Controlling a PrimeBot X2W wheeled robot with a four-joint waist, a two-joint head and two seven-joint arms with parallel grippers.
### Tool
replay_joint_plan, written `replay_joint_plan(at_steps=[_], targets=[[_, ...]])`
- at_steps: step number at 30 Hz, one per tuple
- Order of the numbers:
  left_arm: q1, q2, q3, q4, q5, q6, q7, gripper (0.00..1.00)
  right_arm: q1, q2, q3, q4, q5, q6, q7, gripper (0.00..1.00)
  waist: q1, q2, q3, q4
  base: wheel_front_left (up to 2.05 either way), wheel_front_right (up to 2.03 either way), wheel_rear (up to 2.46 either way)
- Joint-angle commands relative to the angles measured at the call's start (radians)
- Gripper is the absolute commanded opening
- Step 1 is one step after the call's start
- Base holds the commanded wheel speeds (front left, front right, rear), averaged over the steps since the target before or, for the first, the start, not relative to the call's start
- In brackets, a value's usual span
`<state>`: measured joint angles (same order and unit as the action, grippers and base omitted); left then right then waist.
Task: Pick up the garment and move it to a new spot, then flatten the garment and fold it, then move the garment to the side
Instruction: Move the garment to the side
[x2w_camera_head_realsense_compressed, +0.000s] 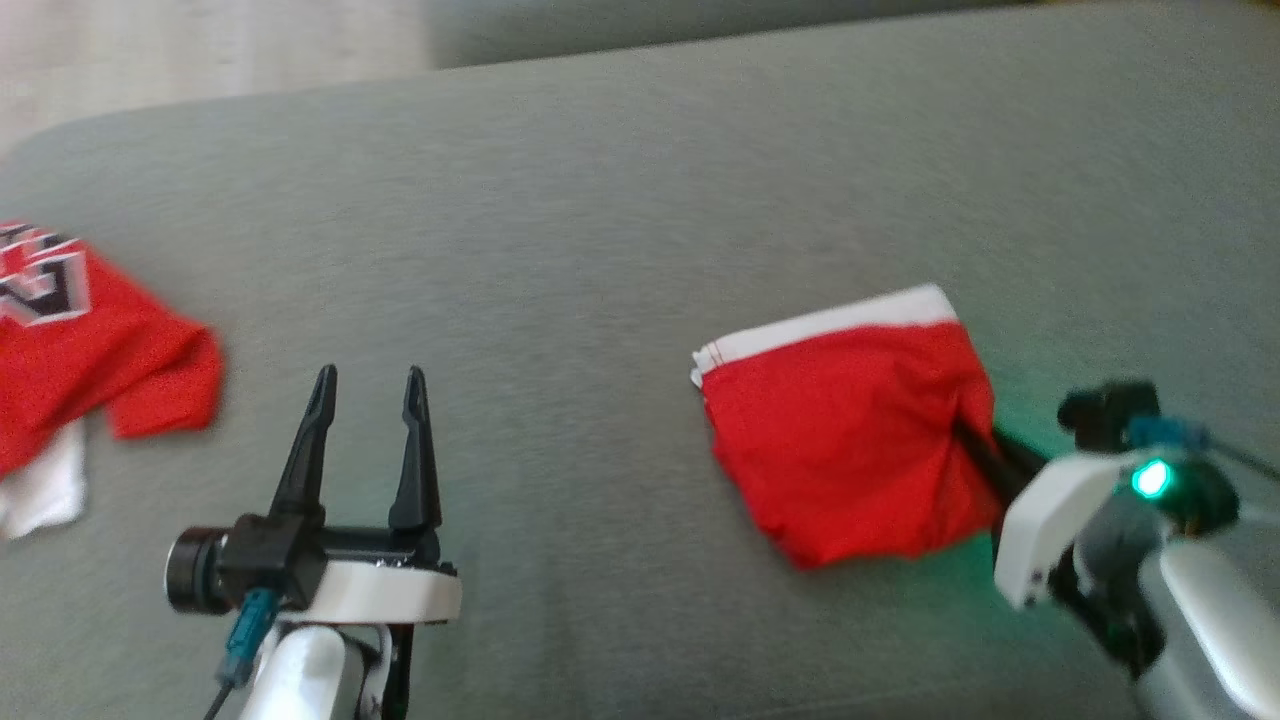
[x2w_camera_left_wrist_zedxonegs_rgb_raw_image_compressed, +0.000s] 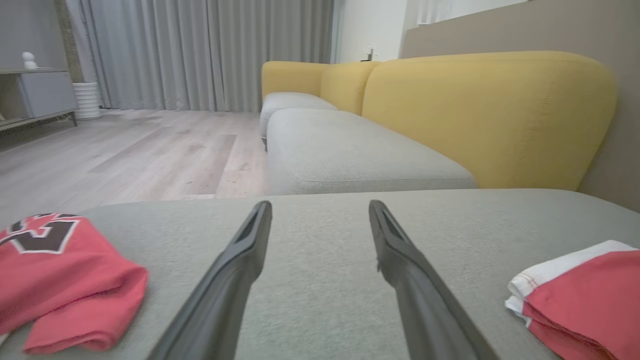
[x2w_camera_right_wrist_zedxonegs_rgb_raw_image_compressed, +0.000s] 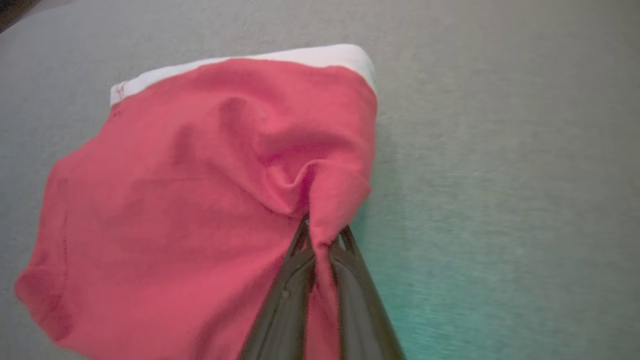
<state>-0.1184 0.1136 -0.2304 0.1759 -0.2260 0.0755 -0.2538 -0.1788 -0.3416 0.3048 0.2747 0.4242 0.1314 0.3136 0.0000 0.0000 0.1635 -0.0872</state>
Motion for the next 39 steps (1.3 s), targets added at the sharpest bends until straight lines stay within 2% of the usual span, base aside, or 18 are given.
replay_joint_plan(at_steps=[1, 4, 8, 13, 14, 17, 21, 22, 23, 24, 32, 35, 39], targets=[[-0.055, 0.003, 0.026, -0.039, 0.016, -0.007, -0.008, 1.00, -0.080, -0.034, 0.013, -0.019, 0.015, -0.001, -0.028, 0.00, 0.0000, 0.0000, 0.065, -0.103, 0.00, 0.00, 0.00], [-0.093, 0.005, 0.011, -0.043, 0.030, -0.018, -0.008, 1.00, -0.158, -0.057, 0.008, 0.029, 0.029, -0.001, -0.055, 0.00, 0.0000, 0.0000, 0.112, -0.138, 0.00, 0.00, 0.00], [-0.155, 0.007, -0.020, -0.046, 0.052, -0.037, -0.006, 1.00, -0.248, -0.123, -0.035, 0.116, 0.036, -0.001, -0.095, 0.00, 0.0000, 0.0000, 0.180, -0.150, 0.00, 0.00, 0.00], [-0.232, 0.003, -0.059, -0.047, 0.075, -0.057, -0.001, 1.00, -0.307, -0.248, -0.151, 0.233, 0.018, -0.001, -0.135, 0.00, 0.0000, 0.0000, 0.251, -0.131, 0.00, 0.00, 0.00], [-0.232, 0.003, -0.059, -0.047, 0.075, -0.057, -0.001, 1.00, -0.307, -0.248, -0.151, 0.233, 0.018, -0.001, -0.135, 0.00, 0.0000, 0.0000, 0.251, -0.131, 0.00, 0.00, 0.00], [-0.270, 0.000, -0.076, -0.045, 0.084, -0.067, 0.000, 1.00, -0.329, -0.308, -0.238, 0.306, -0.005, -0.001, -0.151, 0.00, 0.0000, 0.0000, 0.285, -0.117, 0.00, 0.00, 0.00], [-0.307, -0.005, -0.092, -0.042, 0.090, -0.073, -0.001, 1.00, -0.374, -0.348, -0.334, 0.400, -0.042, -0.001, -0.200, 0.00, 0.0000, 0.0000, 0.322, -0.102, 0.00, 0.00, 0.00], [-0.314, -0.005, -0.095, -0.041, 0.091, -0.074, -0.001, 1.00, -0.389, -0.352, -0.353, 0.421, -0.059, -0.001, -0.219, 0.09, 0.0000, 0.0000, 0.330, -0.099, 0.00, 0.00, 0.00], [-0.321, -0.005, -0.098, -0.039, 0.092, -0.075, -0.001, 1.00, -0.405, -0.354, -0.371, 0.439, -0.079, -0.001, -0.246, 0.48, 0.0000, 0.0000, 0.335, -0.096, 0.00, 0.00, 0.00], [-0.327, -0.006, -0.101, -0.037, 0.093, -0.076, -0.002, 1.00, -0.419, -0.352, -0.387, 0.461, -0.098, -0.001, -0.264, 0.98, 0.0000, 0.0000, 0.340, -0.093, 0.00, 0.00, 0.00], [-0.331, -0.006, -0.105, -0.014, 0.087, -0.075, -0.005, 1.00, -0.462, -0.306, -0.532, 0.603, -0.258, -0.001, -0.381, 1.00, 0.0000, 0.0000, 0.322, -0.076, 0.00, 0.00, 0.00], [-0.315, -0.003, -0.099, -0.001, 0.083, -0.067, -0.006, 1.00, -0.446, -0.271, -0.557, 0.592, -0.295, -0.001, -0.425, 1.00, 0.0000, 0.0000, 0.293, -0.071, 0.00, 0.00, 0.00], [-0.278, 0.004, -0.088, 0.026, 0.074, -0.055, -0.007, 1.00, -0.397, -0.199, -0.565, 0.509, -0.325, -0.001, -0.480, 1.00, 0.0000, 0.0000, 0.234, -0.065, 0.00, 0.00, 0.00]])
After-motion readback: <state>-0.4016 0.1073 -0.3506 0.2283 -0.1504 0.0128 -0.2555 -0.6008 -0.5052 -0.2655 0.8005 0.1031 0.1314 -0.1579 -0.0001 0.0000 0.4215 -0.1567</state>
